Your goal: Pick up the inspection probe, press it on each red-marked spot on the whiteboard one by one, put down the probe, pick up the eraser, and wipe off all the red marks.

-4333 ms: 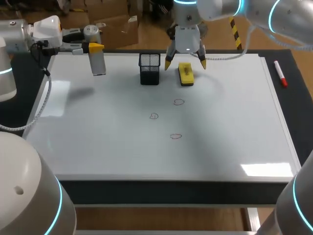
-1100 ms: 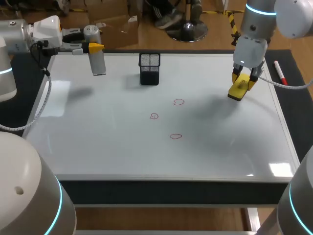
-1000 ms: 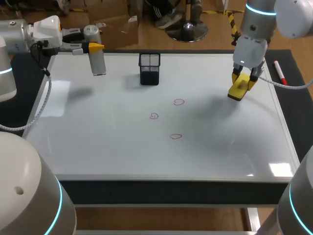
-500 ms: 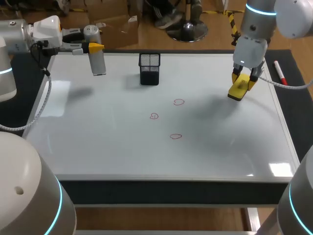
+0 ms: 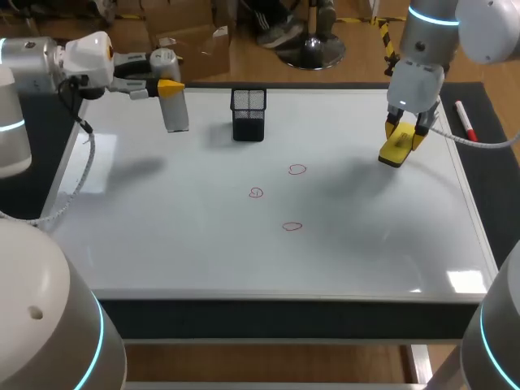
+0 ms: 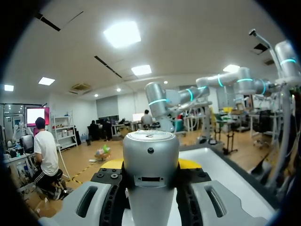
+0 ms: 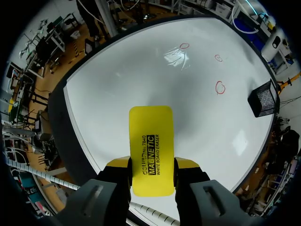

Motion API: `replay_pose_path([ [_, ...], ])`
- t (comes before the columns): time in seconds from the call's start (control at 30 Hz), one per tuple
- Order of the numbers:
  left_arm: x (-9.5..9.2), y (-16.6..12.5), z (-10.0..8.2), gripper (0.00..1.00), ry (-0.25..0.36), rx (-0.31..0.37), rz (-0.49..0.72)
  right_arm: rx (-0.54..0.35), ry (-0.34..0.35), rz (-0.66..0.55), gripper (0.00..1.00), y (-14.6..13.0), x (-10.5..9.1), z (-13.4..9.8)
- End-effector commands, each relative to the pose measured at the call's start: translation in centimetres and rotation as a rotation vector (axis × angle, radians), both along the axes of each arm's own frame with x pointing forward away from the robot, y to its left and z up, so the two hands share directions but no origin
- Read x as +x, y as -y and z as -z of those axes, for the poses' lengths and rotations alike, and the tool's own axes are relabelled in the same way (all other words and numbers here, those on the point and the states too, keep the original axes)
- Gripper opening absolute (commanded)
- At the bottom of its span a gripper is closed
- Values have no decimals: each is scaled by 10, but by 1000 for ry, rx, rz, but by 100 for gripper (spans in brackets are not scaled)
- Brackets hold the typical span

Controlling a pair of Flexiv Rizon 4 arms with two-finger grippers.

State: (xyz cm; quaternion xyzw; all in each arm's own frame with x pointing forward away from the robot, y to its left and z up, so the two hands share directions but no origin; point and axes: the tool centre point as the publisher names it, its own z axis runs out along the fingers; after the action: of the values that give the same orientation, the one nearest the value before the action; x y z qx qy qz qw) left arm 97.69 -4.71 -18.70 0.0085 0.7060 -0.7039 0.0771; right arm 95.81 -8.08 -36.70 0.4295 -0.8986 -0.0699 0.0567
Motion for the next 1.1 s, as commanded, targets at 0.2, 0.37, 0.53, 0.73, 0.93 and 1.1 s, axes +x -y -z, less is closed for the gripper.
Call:
replay_pose_path([
  [0.2, -73, 41, -17, 0, 18, -3, -50, -3, 0, -2, 0, 1, 0, -1],
  [0.37, -97, 64, -15, 0, -3, -18, -34, -3, 0, -2, 0, 1, 0, -1],
  [0.53, -112, 85, -5, 0, -26, -21, -23, -3, 0, -2, 0, 1, 0, -1],
  [0.73, -122, 108, 14, 0, -68, -16, 33, -3, 0, -2, 0, 1, 0, -1],
  [0.93, -126, 123, 26, 0, -85, -24, 72, -3, 0, -2, 0, 1, 0, -1],
  [1.1, -126, 132, 33, 0, -91, -23, 94, -3, 0, -2, 0, 1, 0, -1],
])
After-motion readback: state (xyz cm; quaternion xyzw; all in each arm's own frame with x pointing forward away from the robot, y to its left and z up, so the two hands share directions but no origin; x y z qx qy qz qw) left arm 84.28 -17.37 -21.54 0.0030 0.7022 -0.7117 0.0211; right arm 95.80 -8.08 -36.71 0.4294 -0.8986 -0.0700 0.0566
